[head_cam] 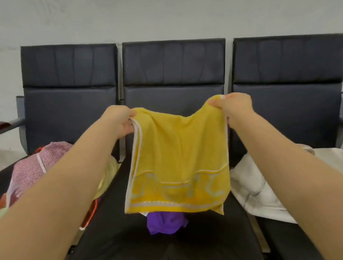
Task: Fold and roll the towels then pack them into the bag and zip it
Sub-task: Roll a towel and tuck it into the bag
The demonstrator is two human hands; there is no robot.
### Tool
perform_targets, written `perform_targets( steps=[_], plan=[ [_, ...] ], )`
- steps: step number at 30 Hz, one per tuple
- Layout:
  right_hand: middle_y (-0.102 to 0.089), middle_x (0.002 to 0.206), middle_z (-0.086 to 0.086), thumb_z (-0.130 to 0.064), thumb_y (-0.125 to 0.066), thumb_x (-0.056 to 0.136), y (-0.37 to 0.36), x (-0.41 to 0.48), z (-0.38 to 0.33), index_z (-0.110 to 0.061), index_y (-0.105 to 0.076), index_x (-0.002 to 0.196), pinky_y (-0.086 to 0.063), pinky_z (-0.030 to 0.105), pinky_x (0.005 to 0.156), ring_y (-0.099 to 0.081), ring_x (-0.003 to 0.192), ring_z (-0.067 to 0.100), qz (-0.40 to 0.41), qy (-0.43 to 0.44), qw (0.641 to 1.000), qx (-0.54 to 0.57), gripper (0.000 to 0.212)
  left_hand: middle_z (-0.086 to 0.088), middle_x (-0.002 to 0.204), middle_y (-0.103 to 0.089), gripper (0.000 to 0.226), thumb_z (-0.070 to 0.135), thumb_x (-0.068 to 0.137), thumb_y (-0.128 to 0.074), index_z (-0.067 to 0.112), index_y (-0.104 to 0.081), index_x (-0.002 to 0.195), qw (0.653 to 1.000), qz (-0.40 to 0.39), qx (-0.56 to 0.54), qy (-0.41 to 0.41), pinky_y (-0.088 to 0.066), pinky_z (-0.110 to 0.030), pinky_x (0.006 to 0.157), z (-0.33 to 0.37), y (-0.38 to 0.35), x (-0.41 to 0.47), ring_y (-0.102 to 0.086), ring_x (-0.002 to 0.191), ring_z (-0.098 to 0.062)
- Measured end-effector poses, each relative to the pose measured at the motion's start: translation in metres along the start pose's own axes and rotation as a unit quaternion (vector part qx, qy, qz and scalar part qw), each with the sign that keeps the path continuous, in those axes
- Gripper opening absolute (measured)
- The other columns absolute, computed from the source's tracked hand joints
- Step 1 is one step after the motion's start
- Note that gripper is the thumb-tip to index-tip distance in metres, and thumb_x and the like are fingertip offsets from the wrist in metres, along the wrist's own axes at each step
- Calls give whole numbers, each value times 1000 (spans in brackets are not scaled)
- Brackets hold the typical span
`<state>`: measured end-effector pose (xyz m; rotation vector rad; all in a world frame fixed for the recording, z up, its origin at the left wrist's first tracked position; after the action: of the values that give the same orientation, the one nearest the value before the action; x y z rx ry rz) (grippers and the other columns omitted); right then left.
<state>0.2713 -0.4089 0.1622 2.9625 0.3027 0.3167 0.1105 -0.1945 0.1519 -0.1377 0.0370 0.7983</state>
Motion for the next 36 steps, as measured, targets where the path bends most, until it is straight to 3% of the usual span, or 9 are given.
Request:
perform_targets(
  steps=[5,9,14,17,20,23,27,32,36],
  plan=[
    [-58,75,-2,-23,-78,78,-57,-29,-17,-17,-54,69,-53,40,83,-59,82,19,-11,85,996,18,27,-12,87,-61,13,1,97,-47,3,-56,106,995,-88,-48,-21,-55,-34,61,6,-64,-24,-62,75,-21],
    [-67,84,-1,-25,-62,90,-65,-44,-22,-14,-65,86,-55,41,83,-65,84,17,-44,171,984,-18,12,-17,101,-67,23,5,91,-52,-5,-62,109,987,-129,-42,-89,-55,-42,85,13,-80,-44,-64,94,-30],
    [-70,100,8,-37,-78,77,-45,-44,-34,-11,-65,102,-57,36,80,-68,92,20,-118,187,974,50,39,-16,131,-57,48,-8,81,-34,-4,-54,125,938,-314,-87,-121,-47,-37,101,11,-67,-56,-55,121,-24],
    [-69,92,7,-14,-70,85,-33,-40,-43,-15,-64,92,-56,34,74,-69,83,17,-139,208,965,81,9,-10,129,-59,56,-14,72,-38,0,-59,123,953,-234,-1,-192,-51,-34,95,7,-65,-53,-56,120,-22],
    [-68,91,2,-6,-55,95,-13,-36,-48,-17,-63,93,-55,33,82,-66,86,14,-198,213,950,118,14,5,127,-54,42,-5,85,-50,17,-55,121,936,-58,126,-323,-43,-22,88,2,-50,-39,-50,116,-11],
    [-68,91,-2,-5,-51,97,4,-35,-51,-17,-62,97,-55,33,80,-65,85,12,-266,230,929,114,16,15,138,-34,54,16,86,-68,24,-43,133,856,-145,324,-376,-23,-4,96,-14,-35,-25,-31,125,1],
    [-68,87,-3,-10,-55,96,27,-30,-56,-23,-63,100,-54,27,74,-64,80,9,-274,268,923,14,15,11,120,-52,43,21,81,-74,25,-49,115,857,-145,309,-385,-35,-7,90,-26,-33,-22,-49,108,-3],
    [-62,86,8,-21,-60,93,40,-20,-48,-31,-65,96,-51,38,80,-57,80,18,-192,315,923,-109,11,-10,102,-59,28,25,79,-75,10,-61,99,846,-201,363,-335,-49,-39,85,-23,-39,-29,-58,95,-25],
    [-72,91,1,-15,-73,84,55,-24,-51,-23,-73,88,-54,25,79,-66,87,12,-252,293,898,-211,9,-3,111,-54,33,48,87,-61,15,-67,85,760,-176,547,-304,-41,-39,91,-18,-32,-20,-51,103,-21]
  ],
)
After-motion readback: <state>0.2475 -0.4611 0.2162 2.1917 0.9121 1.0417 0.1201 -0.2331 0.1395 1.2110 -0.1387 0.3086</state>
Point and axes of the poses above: each hand's wrist, its own x-axis towards the middle knuckle, its own y-axis out of the back of the hand, z = x × y, the point moved 1 cm from there along x, towards the middle knuckle
